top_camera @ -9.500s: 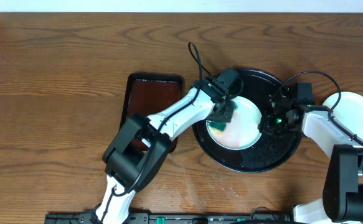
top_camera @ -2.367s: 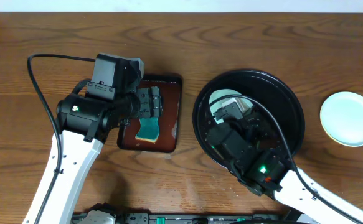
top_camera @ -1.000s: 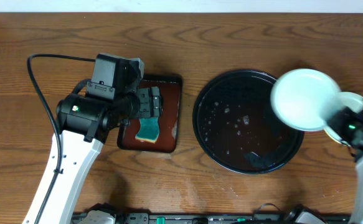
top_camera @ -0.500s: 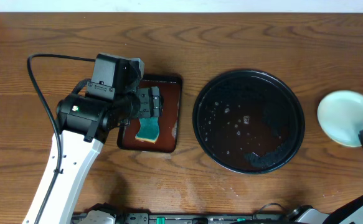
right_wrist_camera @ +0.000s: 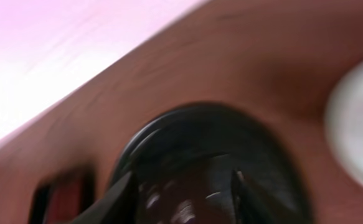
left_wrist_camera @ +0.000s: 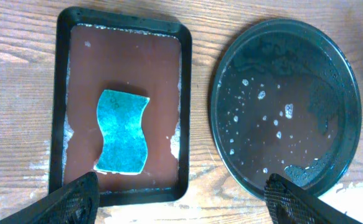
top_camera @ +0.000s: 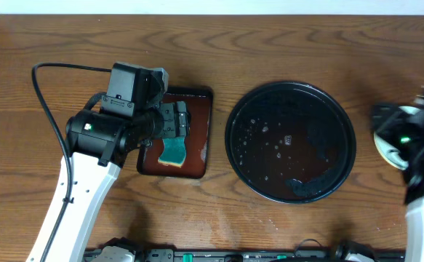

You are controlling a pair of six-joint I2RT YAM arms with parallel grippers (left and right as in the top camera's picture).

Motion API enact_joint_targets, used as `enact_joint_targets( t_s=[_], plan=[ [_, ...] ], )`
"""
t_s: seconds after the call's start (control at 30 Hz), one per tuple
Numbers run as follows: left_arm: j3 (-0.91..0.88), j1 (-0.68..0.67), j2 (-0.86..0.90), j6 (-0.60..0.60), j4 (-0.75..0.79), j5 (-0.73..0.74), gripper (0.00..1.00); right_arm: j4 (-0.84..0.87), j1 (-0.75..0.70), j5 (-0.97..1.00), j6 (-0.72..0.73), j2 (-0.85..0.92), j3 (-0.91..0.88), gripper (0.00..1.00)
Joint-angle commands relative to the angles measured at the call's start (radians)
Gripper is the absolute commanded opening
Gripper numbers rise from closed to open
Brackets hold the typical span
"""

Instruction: Clean dirty plates on tray and stack at the side

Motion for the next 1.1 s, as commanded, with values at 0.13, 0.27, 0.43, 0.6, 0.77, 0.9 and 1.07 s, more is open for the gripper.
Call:
enact_joint_targets(
  t_s=[0.13,0.27,0.43,0.6,0.77,0.9,1.07],
  plan=[
    [0.023,0.003,0.001,0.002,-0.002,0.002,0.85,-0.018,0.356,-0.05,-0.047,-0.096,0.002,0.99],
    [0.023,0.003,0.001,0.002,-0.002,0.001,0.85,-0.02,0.485,-0.049,-0.016,-0.097,0.002,0.99],
    [0.023,0.003,0.001,0.002,-0.002,0.001,0.85,-0.096,0.531,-0.045,-0.03,-0.094,0.002,0.99],
    [0.023,0.003,0.001,0.002,-0.002,0.001,0.85,-0.095,0.509,-0.043,-0.118,-0.142,0.001,0.99],
    [0.023,0.003,0.001,0.002,-0.002,0.001,0.85,-0.045,0.511,0.058,-0.356,-0.298,-0.024,0.99],
    [0.023,0.003,0.001,0.002,-0.002,0.001,0.85,-0.037,0.509,0.159,-0.472,-0.441,-0.112,0.99],
    [0.023,0.003,0.001,0.002,-0.002,0.001,0.85,-0.033,0.507,0.172,-0.537,-0.661,-0.297,0.99]
  ],
)
